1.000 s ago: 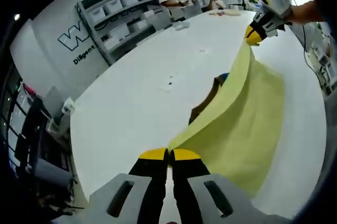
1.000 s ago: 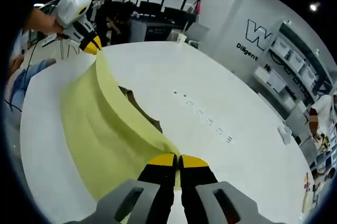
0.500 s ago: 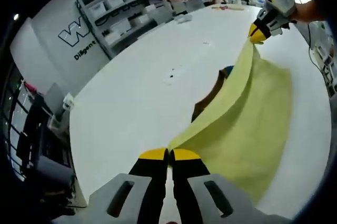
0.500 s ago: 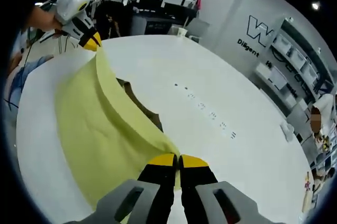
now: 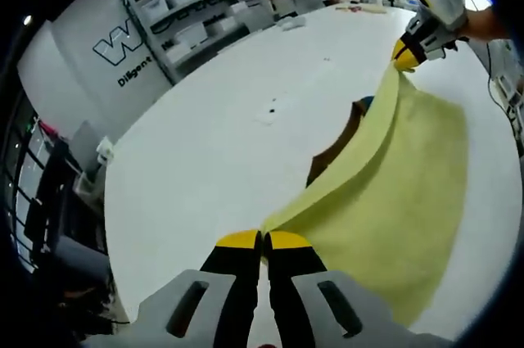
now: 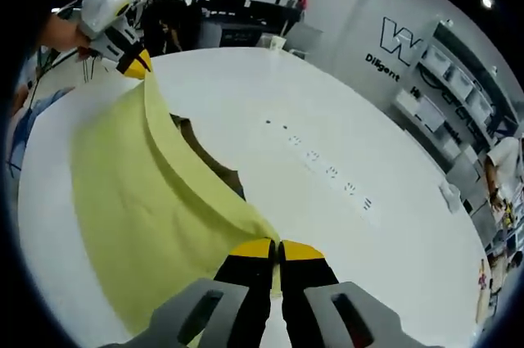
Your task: Fold the garment on the visible template until the final outline fits inside the template.
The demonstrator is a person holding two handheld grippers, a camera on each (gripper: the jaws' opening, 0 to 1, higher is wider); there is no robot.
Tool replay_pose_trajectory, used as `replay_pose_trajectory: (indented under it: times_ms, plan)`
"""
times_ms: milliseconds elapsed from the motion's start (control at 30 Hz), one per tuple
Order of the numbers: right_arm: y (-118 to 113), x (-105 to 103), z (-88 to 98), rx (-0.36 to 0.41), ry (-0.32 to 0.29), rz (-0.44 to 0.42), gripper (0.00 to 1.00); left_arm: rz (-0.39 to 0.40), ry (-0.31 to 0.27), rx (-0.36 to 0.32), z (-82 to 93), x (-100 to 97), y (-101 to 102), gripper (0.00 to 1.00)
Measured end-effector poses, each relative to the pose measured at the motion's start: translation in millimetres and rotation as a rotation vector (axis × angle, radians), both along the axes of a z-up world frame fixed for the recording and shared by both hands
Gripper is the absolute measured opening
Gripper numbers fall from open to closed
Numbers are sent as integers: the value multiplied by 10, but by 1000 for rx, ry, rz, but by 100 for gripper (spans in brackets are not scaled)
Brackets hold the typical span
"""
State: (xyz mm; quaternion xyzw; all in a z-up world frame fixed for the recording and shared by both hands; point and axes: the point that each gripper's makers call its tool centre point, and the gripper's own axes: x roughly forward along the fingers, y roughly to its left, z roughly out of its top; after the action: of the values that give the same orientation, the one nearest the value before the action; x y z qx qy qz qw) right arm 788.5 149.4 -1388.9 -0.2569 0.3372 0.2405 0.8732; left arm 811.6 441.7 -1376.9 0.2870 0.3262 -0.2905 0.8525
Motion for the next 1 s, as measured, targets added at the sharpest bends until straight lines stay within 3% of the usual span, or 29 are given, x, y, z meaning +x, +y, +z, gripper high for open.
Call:
replay_pose_trajectory:
  times_ms: [467,733,1000]
  plan:
    - [-50,82,-315,-24,29,-15,0,24,17,12,-313,150,-9,1]
    - [-60,147,-363,-20,39,-10,0,46,38,5,-445,146,6,1]
    - [-66,184,-375,23,46,-46,0,113,45,-60,-487,205,20,2]
